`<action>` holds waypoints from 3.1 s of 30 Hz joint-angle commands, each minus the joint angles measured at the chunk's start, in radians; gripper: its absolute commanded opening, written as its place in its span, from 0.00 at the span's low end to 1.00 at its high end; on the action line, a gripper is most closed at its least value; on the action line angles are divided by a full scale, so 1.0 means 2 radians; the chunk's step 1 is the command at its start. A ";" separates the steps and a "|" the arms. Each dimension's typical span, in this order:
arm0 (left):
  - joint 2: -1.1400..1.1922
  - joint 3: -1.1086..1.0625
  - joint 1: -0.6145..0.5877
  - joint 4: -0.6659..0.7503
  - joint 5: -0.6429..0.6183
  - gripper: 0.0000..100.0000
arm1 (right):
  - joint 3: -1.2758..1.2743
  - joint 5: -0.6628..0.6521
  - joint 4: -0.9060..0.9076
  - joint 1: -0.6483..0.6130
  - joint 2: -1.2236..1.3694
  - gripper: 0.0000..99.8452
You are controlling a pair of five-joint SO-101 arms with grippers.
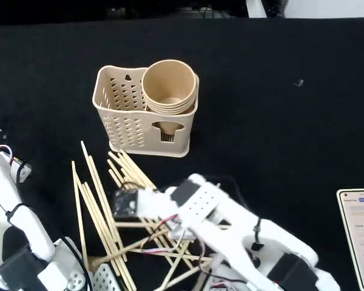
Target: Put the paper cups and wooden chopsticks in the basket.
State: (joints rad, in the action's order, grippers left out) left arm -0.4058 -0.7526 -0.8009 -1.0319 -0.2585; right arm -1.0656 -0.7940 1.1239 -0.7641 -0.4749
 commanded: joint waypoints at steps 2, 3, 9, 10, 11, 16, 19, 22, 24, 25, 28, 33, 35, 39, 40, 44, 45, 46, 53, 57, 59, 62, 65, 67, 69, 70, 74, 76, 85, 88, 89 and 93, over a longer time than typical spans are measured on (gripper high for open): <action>-0.005 0.007 -0.006 0.007 -0.003 0.18 | 0.013 -0.047 -0.006 0.074 -0.026 0.01; -0.005 0.007 -0.006 0.007 -0.003 0.18 | 0.013 -0.053 -0.008 0.084 -0.025 0.01; -0.001 0.006 -0.006 0.017 -0.003 0.18 | 0.013 -0.054 -0.036 0.087 -0.025 0.02; -0.001 0.003 -0.006 0.017 -0.003 0.18 | 0.013 -0.054 -0.034 0.088 -0.025 0.02; -0.001 0.003 -0.006 0.017 -0.003 0.18 | 0.009 -0.054 -0.032 0.088 -0.025 0.02; -0.001 0.003 -0.005 0.017 -0.003 0.18 | 0.002 -0.054 -0.008 0.087 -0.025 0.02; -0.001 0.003 -0.005 0.017 -0.003 0.18 | 0.004 -0.054 0.017 0.084 -0.028 0.04; -0.001 0.003 -0.004 0.017 -0.003 0.18 | 0.019 -0.054 0.059 0.068 -0.029 0.17; -0.001 0.003 -0.004 0.017 -0.003 0.18 | 0.030 -0.058 0.077 0.063 -0.029 0.25; -0.001 0.003 -0.004 0.017 -0.003 0.18 | 0.036 -0.058 0.081 0.061 -0.029 0.27; -0.001 0.004 -0.005 0.017 -0.003 0.18 | 0.059 -0.066 0.110 0.055 -0.030 0.26; -0.002 0.007 -0.005 0.017 -0.003 0.18 | 0.069 -0.128 0.189 -0.009 -0.030 0.24; -0.005 0.007 -0.005 0.017 -0.003 0.18 | 0.057 -0.130 0.189 -0.044 -0.030 0.24; -0.005 0.007 -0.006 0.017 -0.003 0.18 | 0.026 -0.118 0.166 -0.118 -0.030 0.24; -0.005 0.007 -0.006 0.017 -0.003 0.18 | 0.018 -0.104 0.157 -0.135 -0.030 0.24; -0.005 0.007 -0.006 0.017 -0.003 0.18 | -0.010 -0.061 0.124 -0.200 -0.030 0.25; -0.005 0.007 -0.006 0.017 -0.003 0.18 | -0.010 -0.052 0.122 -0.211 -0.030 0.26; -0.005 0.007 -0.006 0.017 -0.003 0.18 | -0.010 -0.046 0.120 -0.219 -0.030 0.27; 0.000 0.026 -0.041 0.015 -0.004 0.18 | 0.007 -0.025 0.119 -0.228 -0.030 0.28; 0.000 0.029 -0.051 0.016 -0.004 0.18 | 0.046 -0.015 0.143 -0.213 -0.030 0.28; 0.000 0.028 -0.052 0.016 -0.004 0.18 | 0.051 -0.014 0.160 -0.233 -0.030 0.28; 0.000 0.030 -0.053 0.016 -0.004 0.18 | 0.048 -0.014 0.161 -0.249 -0.030 0.28; 0.000 0.030 -0.053 0.017 -0.005 0.18 | 0.047 -0.015 0.160 -0.250 -0.030 0.28; 0.000 0.033 -0.063 0.018 -0.005 0.18 | 0.037 -0.014 0.147 -0.253 -0.030 0.29; 0.000 0.042 -0.077 0.017 -0.005 0.18 | 0.015 -0.008 0.129 -0.268 -0.030 0.29; 0.000 0.045 -0.086 0.017 -0.005 0.18 | 0.002 0.008 0.117 -0.282 -0.030 0.29; 0.000 0.046 -0.096 0.017 -0.005 0.18 | -0.010 0.098 0.089 -0.318 -0.030 0.29; 0.000 0.046 -0.096 0.017 -0.005 0.18 | -0.010 0.104 0.081 -0.320 -0.030 0.29; 0.000 0.046 -0.096 0.017 -0.005 0.18 | -0.016 0.102 0.071 -0.320 -0.025 0.29; 0.000 0.046 -0.096 0.017 -0.005 0.18 | -0.050 0.102 0.027 -0.318 -0.025 0.29; 0.000 0.046 -0.096 0.017 -0.005 0.18 | -0.059 0.103 0.015 -0.318 -0.025 0.29; 0.000 0.045 -0.096 0.017 -0.005 0.18 | -0.066 0.103 0.002 -0.318 -0.025 0.28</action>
State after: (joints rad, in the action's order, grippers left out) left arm -0.3997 -0.7219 -0.9820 -1.0088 -0.2585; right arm -1.1715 -0.5946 1.1561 -1.3978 -0.5209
